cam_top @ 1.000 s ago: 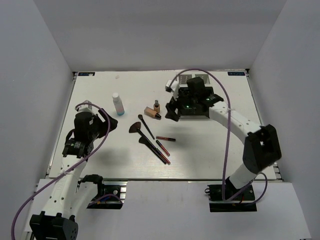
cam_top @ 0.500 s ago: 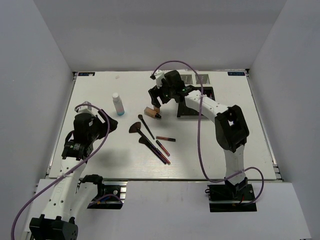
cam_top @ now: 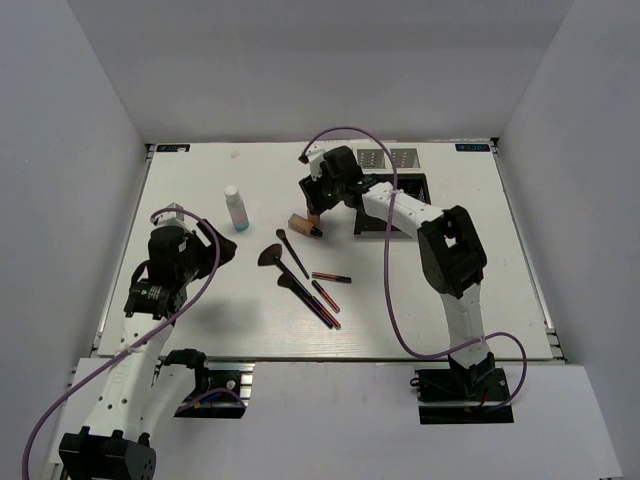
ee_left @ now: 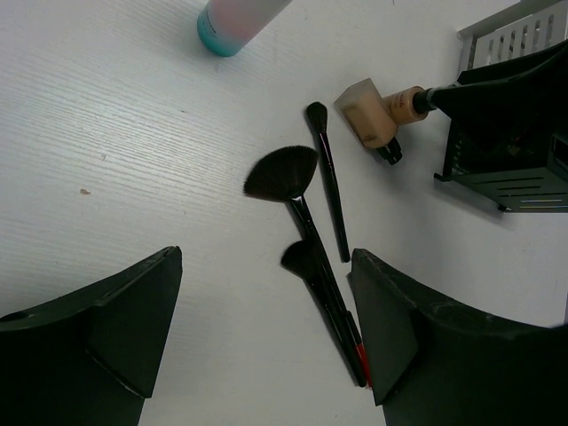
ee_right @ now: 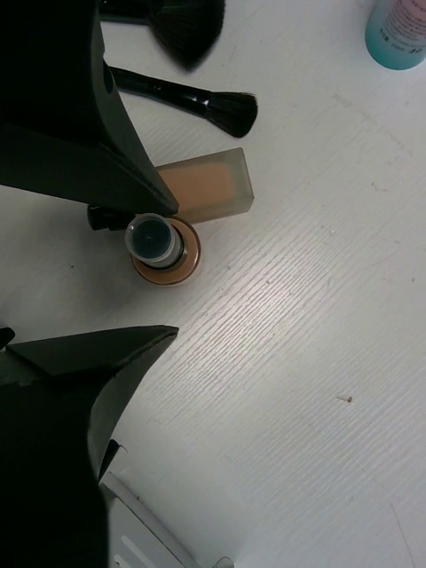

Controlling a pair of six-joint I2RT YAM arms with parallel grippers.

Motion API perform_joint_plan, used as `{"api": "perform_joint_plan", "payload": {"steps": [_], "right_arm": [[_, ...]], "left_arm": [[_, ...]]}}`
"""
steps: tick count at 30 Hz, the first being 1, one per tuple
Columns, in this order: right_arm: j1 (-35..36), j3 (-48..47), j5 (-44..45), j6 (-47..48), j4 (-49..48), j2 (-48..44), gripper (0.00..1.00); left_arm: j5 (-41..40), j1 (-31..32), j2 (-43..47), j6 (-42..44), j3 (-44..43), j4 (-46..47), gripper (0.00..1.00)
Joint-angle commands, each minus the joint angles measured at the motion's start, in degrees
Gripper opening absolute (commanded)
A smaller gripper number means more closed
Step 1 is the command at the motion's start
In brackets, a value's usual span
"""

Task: Organize the makeup

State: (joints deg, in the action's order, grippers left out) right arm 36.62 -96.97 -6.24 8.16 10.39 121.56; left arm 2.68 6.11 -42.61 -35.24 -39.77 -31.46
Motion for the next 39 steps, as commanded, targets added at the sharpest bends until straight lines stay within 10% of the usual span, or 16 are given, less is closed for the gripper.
{"api": "perform_joint_plan", "payload": {"steps": [1,16,22,39], "right_arm": [[0.6,-1.7,-0.5,0.9,-3.2,0.8,0.58],[0.6,-1.5,-0.8,3.1,-4.2,2.6,0.46],[0.7,-1.4,-0.9,3.6,-4.2,2.6,0.0],[-2.1,-10.0,-10.8,0.4,2.2,-7.5,0.0]], "left_arm": [[1.0,0.1,0.0,-0.2,0.4,0.4,0.87],[0.8,0.1,0.4,-0.4,0.1,-0.3,0.87],[1.0,0.1,0.4,-0.4,0.0,-0.2,0.87],[4.4,0.1,1.8,-0.9,2.2,4.0,0.87]]}}
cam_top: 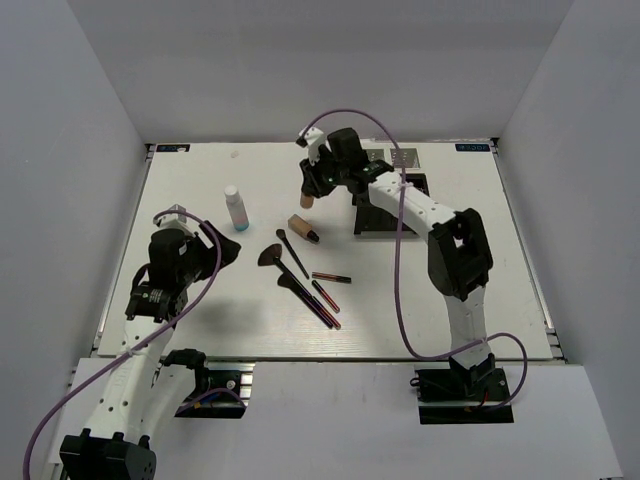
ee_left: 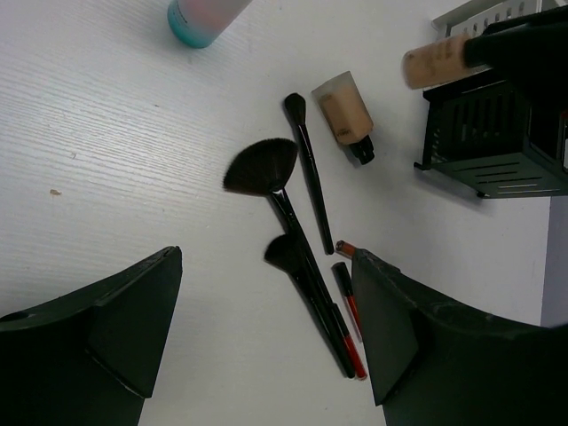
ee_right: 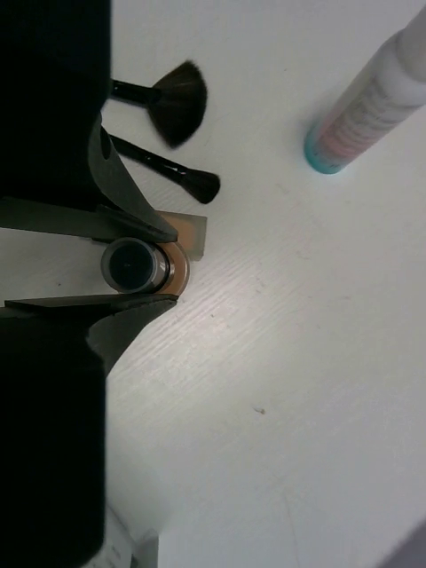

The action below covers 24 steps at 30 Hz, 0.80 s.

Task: Organize the makeup

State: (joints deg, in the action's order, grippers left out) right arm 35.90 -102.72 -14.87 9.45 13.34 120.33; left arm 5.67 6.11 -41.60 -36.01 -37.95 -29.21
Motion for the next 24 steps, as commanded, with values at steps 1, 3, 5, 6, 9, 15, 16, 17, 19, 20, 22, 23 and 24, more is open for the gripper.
{"api": "perform_joint_plan", "payload": {"steps": [1,3,5,6,9,15,16,17,19,20,22,23,24], "right_arm": [[-1.7,-4.7,-1.9,-1.0,-0.6,-6.6,0.0],[-2.9,-5.2,-1.1,-0.8,-0.3,-7.5,0.0],[-4.7,-5.8,0.5,-0.3,-0.2,-8.4,0.0],[-5.1,-6.0,2.3,-0.1,-0.3,-8.8,0.0],[-8.4,-7.1,5.0,0.9,-0.2,-9.7,0.0],[-18.6,-7.5,8.1,2.9,0.5,-11.1,0.0],[-18.4,-7.4,8.4,3.2,0.5,-11.1,0.0],[-19.3,-7.6,8.5,3.4,0.5,-11.1,0.0],[-21.8,-7.9,8.6,4.2,1.0,-10.6,0.0],[-22.4,-8.0,8.6,4.3,1.2,-10.5,0.0],[-24.3,-7.9,8.5,4.6,2.0,-9.8,0.0],[-25.0,-7.8,8.5,4.7,2.0,-9.4,0.0],[-25.3,-7.4,8.3,4.7,2.0,-9.2,0.0]], "left_arm": [[1.4,0.1,0.8,-0.1,0.7,1.9,0.87],[1.8,0.1,0.9,-0.2,1.0,2.2,0.87],[2.1,0.1,0.9,-0.2,1.4,2.6,0.87],[2.3,0.1,1.0,-0.2,1.5,2.7,0.87],[2.5,0.1,1.3,-0.2,1.7,2.9,0.87],[3.7,0.1,1.3,-0.6,3.1,4.8,0.87],[4.2,0.1,1.3,-0.6,3.3,5.6,0.87],[4.3,0.1,1.1,-0.6,3.7,6.1,0.87],[4.8,0.1,0.4,-0.6,3.8,6.8,0.87],[5.0,0.1,0.1,-0.6,3.6,7.0,0.87],[5.1,0.1,-0.4,-0.4,3.6,7.3,0.87],[5.3,0.1,-0.6,-0.4,3.7,7.5,0.87],[5.4,0.1,-0.7,-0.4,3.8,7.9,0.87]]}}
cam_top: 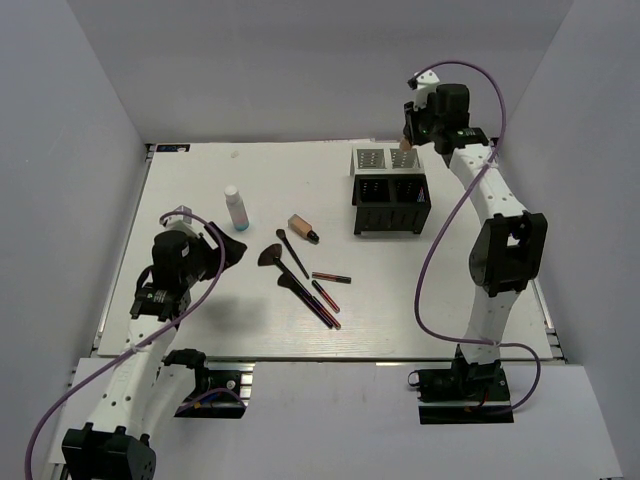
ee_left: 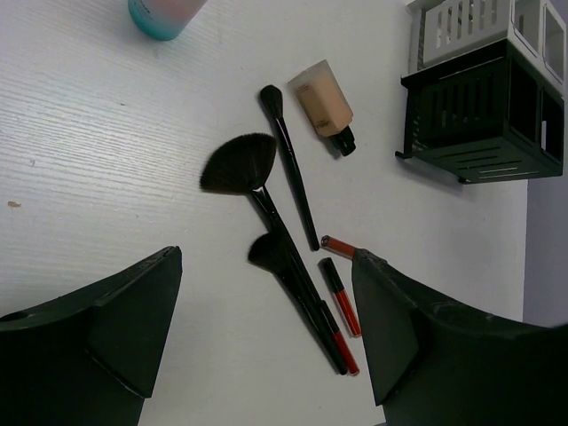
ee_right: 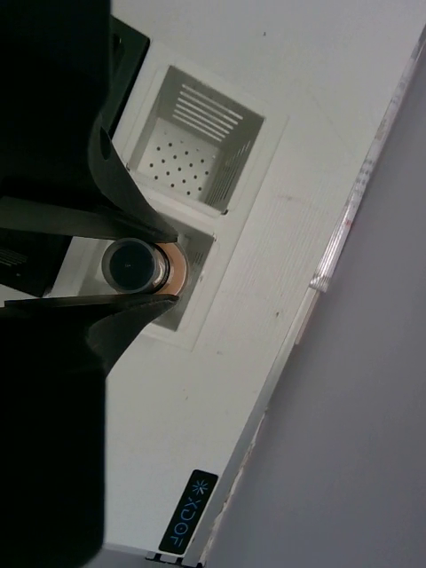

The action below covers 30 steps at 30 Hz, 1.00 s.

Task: Organize the makeup

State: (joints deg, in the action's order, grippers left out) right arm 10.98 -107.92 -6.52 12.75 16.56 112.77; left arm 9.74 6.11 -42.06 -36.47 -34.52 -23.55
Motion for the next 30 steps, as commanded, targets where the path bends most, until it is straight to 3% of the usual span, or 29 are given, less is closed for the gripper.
{"api": "perform_joint_plan", "payload": {"steps": [1,21,30], "right_arm": [[-1.4,-2.0,-0.4,1.4,-1.0,-1.4,0.0],[-2.8,-1.5,-3.1,3.2,-1.2,6.8,0.0],[-2.7,-0.9,-2.6,4.3,-1.3,8.2,0.23]], "left_arm": [[1.4,0.1,-0.2,0.1,0.4,2.5,0.87],[2.7,0.1,-2.3,-0.5,0.9,4.7,0.87],[2.8,0.1,-2.8,-0.8,1.0,5.3,0.87]]}}
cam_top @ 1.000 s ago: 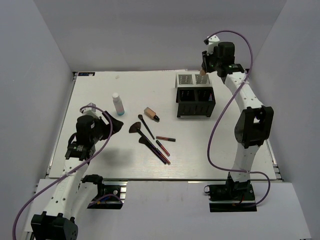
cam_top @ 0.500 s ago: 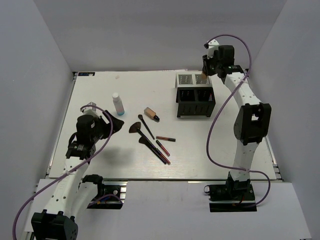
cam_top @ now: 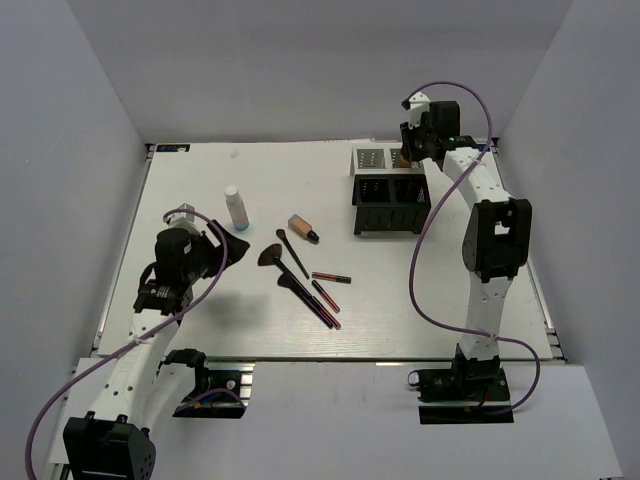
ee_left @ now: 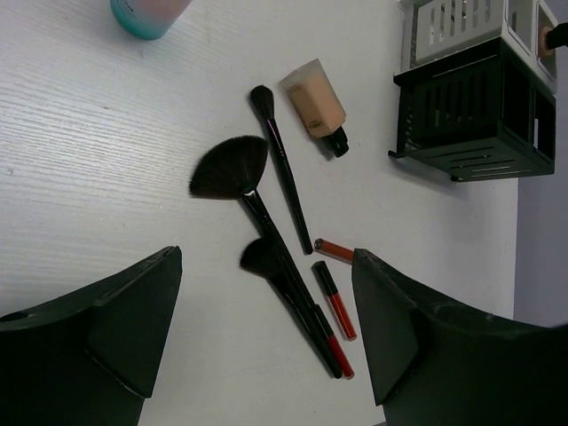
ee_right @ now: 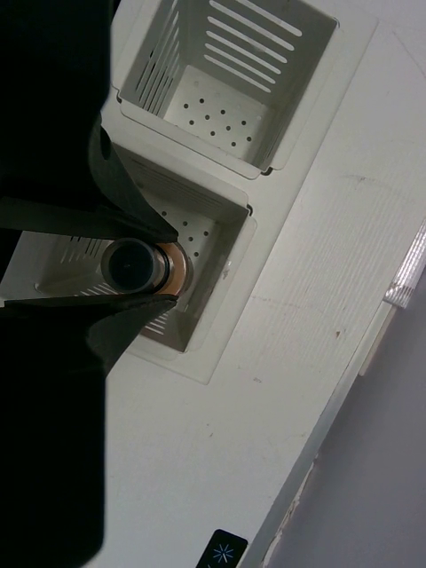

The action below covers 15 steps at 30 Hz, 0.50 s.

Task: Organize the makeup

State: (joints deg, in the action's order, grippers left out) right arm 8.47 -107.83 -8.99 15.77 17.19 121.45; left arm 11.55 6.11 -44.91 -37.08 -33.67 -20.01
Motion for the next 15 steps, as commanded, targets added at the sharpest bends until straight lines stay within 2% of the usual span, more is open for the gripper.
{"api": "perform_joint_plan", "payload": {"steps": [1,5,15], "right_arm": [[-0.2,-1.0,-0.1,1.5,-2.0,-0.4,0.27],[-0.1,-0.8,0.6,1.7,-2.2,-0.5,0.38],[-0.4,-0.3,2.5,2.2,-3.1,-1.2,0.4]], "left_arm": [[1.1,0.1,-0.1,-0.2,0.2,2.0,0.87],[1.1,0.1,-0.8,-0.2,-0.3,2.3,0.87],[1.5,0.1,-1.2,-0.1,-0.1,2.6,0.87]]}}
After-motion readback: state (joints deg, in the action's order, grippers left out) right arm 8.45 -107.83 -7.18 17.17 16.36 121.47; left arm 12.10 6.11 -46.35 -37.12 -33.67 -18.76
